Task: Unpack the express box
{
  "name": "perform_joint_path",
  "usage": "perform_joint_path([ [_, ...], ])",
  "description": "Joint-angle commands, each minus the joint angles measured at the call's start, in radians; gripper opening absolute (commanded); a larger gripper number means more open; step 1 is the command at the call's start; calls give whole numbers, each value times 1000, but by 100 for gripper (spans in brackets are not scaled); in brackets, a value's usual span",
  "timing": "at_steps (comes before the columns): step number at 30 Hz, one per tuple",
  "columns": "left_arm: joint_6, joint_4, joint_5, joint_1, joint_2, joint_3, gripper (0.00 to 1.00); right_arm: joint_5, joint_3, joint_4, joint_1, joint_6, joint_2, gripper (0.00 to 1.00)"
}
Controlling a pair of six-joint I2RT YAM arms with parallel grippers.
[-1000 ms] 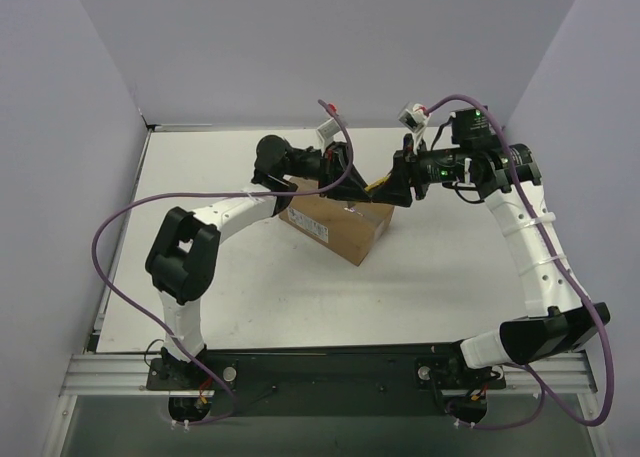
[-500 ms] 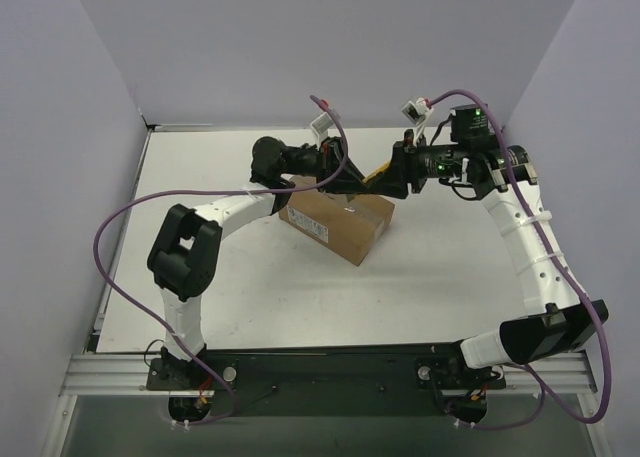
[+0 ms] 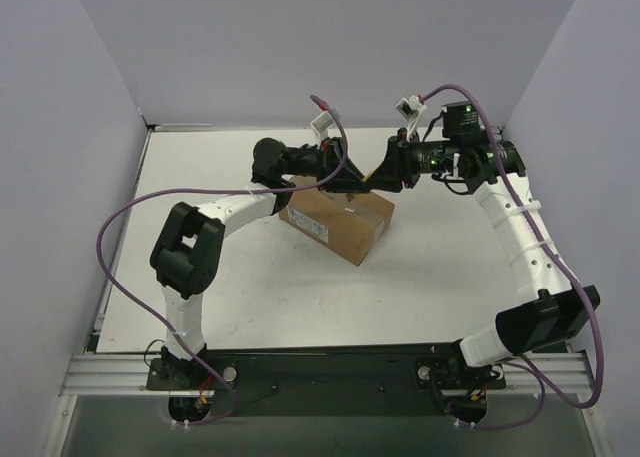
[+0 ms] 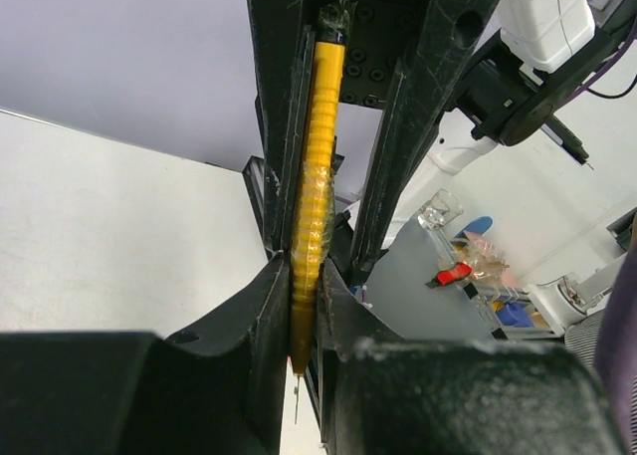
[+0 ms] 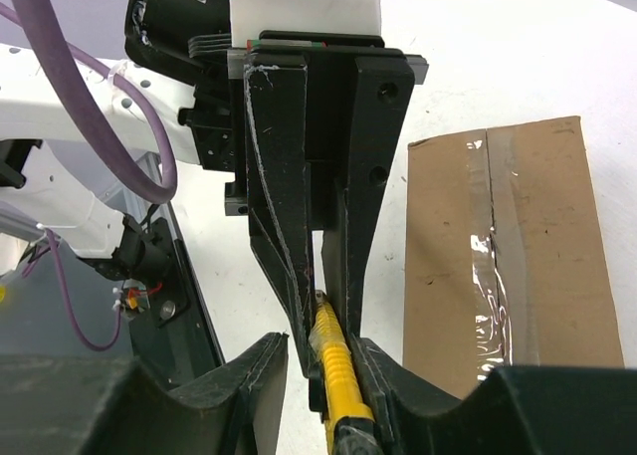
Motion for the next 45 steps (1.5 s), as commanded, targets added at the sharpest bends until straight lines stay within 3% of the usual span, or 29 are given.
perform_joint_path([
  [1,-28,47,-35,10,19,43,0,-55,50,34,18,5,8,26],
  [3,-31,47,-30,12,22,45,0,-58,58,34,18,5,18,17],
  [4,-31,47,-29,13,26,45,0,-59,62,37,18,5,22,7],
  [6,-23,41,-23,15,31,47,0,-55,69,39,11,7,30,0],
  [8,-2,0,-21,16,29,45,1,-37,82,42,5,20,36,0],
  [9,21,-17,-20,21,28,42,14,-30,90,43,-10,28,41,0],
  [14,154,-165,-26,71,-27,-42,41,150,154,63,-99,157,56,0],
  [17,364,-489,-65,142,-98,-75,42,275,153,60,-176,197,41,0],
  [18,509,-570,-69,157,-115,-73,43,311,136,60,-192,194,18,0],
  [19,606,-773,-72,191,-151,-62,44,327,126,60,-217,191,5,0],
  [20,846,-901,-119,203,-170,-34,45,345,112,62,-227,188,-11,0],
  [21,982,-1039,-168,214,-185,-4,46,356,75,63,-236,177,-43,0],
  [22,1114,-1313,-226,219,-205,23,47,400,54,72,-241,169,-59,0],
  [23,1334,-1410,-298,220,-211,72,47,405,29,74,-250,168,-73,0],
  [24,1393,-1477,-457,220,-211,86,48,405,9,73,-256,171,-94,0],
  [26,1480,-1546,-611,223,-190,108,50,396,-72,60,-267,189,-116,0],
  [31,1416,-1467,-722,240,-75,188,55,399,-256,54,-342,198,-211,0],
  [33,1304,-1432,-748,254,-28,226,60,373,-266,40,-371,212,-220,0],
  [35,1136,-1427,-683,279,61,307,63,359,-270,45,-379,229,-235,0],
  [36,1074,-1416,-652,303,113,332,91,355,-273,57,-380,235,-242,0],
  [37,1032,-1402,-642,305,118,329,92,347,-281,68,-379,240,-246,0],
  [39,1087,-1425,-651,296,94,300,97,344,-290,82,-377,243,-257,0],
  [45,1084,-1511,-564,297,91,171,96,431,-345,163,-379,298,-280,0],
])
